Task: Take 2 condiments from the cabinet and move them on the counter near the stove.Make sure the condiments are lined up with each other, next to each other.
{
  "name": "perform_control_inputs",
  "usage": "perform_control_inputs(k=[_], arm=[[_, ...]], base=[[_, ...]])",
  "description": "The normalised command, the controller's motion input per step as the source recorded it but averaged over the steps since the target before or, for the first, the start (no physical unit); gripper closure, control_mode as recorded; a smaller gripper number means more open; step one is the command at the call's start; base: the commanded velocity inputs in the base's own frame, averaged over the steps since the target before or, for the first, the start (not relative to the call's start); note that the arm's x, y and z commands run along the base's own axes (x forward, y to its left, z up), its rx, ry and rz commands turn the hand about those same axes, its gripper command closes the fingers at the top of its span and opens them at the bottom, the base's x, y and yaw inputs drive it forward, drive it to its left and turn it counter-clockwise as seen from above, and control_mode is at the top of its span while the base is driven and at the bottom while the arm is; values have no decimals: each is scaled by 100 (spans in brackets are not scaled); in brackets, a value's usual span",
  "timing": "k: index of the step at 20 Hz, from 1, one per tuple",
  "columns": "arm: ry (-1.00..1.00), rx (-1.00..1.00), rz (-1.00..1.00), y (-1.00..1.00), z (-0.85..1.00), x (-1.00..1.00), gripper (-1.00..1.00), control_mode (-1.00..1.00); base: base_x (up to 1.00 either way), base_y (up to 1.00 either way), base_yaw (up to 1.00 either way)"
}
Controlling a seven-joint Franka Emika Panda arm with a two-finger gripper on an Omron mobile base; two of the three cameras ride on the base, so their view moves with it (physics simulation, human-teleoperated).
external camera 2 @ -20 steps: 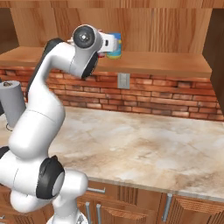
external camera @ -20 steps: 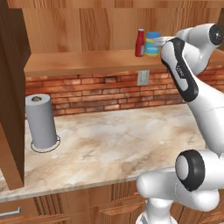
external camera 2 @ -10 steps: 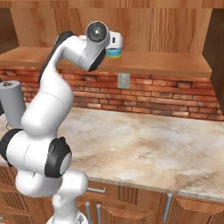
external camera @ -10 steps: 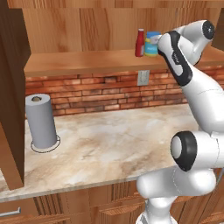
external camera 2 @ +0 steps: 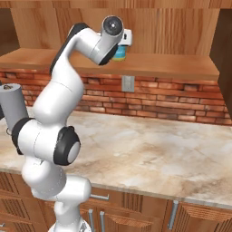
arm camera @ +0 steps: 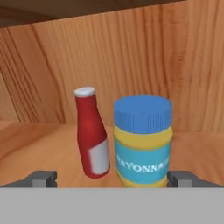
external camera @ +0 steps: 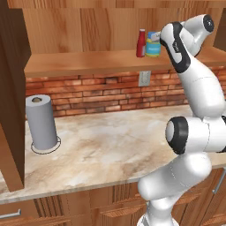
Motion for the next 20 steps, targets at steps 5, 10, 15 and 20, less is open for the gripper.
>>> perform_control_inputs(k=[5,10,15,20], arm=[[0,0,4,-1,0,42,-100,-100],[0,0,2,-1,0,39,-100,-100],[-1,-4,0,-6,-3,30,-100,-100],[-4,-12,0,-3,-9,20,-100,-100]], base=[[0,0,0],[0,0,0],[0,0,0],[0,0,0]])
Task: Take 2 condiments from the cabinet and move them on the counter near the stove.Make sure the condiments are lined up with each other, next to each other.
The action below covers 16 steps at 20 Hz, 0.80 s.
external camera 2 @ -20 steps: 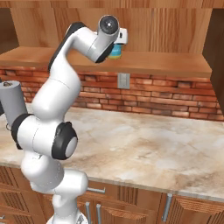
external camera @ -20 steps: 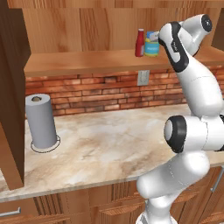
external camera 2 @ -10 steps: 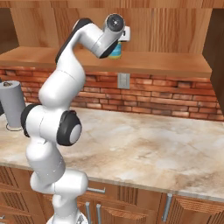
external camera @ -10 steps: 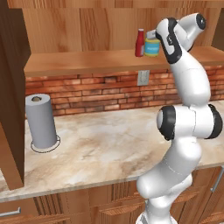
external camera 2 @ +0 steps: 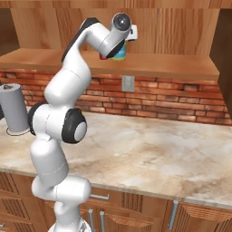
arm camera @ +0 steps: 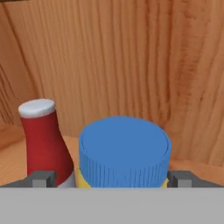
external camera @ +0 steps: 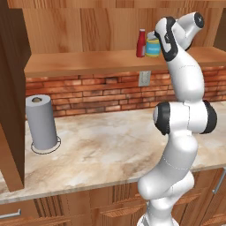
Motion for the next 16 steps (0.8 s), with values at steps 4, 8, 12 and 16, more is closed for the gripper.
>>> perform_control_inputs(k=[4,8,12,16], arm=[[0,-9,0,0,-18,24,-100,-100],[0,-4,0,0,-19,18,-100,-100],[0,0,0,0,-2,15,-100,-100],[0,0,0,0,0,8,-100,-100]], base=[[0,0,0],[0,0,0],[0,0,0],[0,0,0]])
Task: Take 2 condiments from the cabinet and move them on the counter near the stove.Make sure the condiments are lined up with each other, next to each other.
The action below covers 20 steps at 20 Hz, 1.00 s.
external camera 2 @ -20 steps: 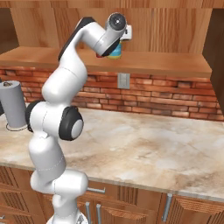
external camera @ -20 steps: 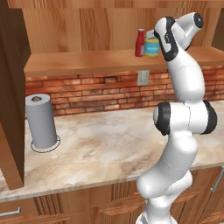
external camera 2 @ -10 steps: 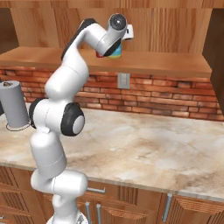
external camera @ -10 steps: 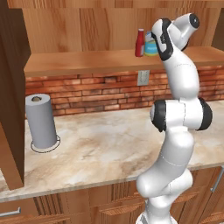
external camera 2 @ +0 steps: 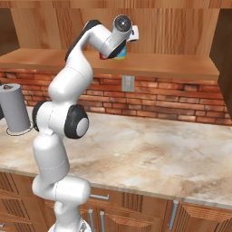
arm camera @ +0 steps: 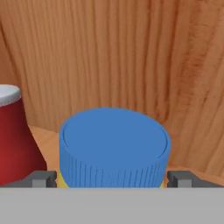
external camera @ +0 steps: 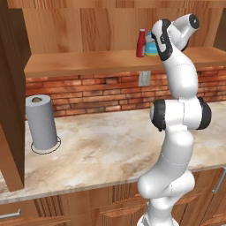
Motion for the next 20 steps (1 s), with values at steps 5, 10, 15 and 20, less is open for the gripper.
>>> perform_control_inputs(k=[5,10,15,20], arm=[[0,0,0,8,-8,14,100,-100],[0,0,0,4,-5,9,100,-100],[-4,0,0,0,0,-13,100,-100],[-24,0,-12,-1,-2,-76,100,-100]], base=[[0,0,0],[0,0,0],[0,0,0],[0,0,0]])
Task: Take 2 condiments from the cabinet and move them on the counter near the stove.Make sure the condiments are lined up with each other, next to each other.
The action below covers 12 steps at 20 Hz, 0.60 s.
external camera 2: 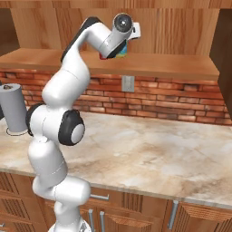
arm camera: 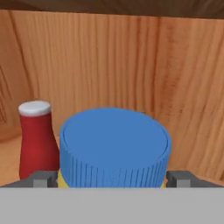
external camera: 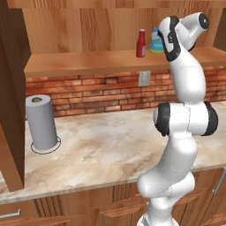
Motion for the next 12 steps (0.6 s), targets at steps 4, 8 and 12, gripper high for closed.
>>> perform_control_inputs(k=[4,8,12], arm=[[-25,0,-19,0,0,-98,100,-100],[-9,0,-18,0,0,-100,100,-100],[-1,0,-18,0,16,-99,100,-100]], base=[[0,0,0],[0,0,0],[0,0,0]])
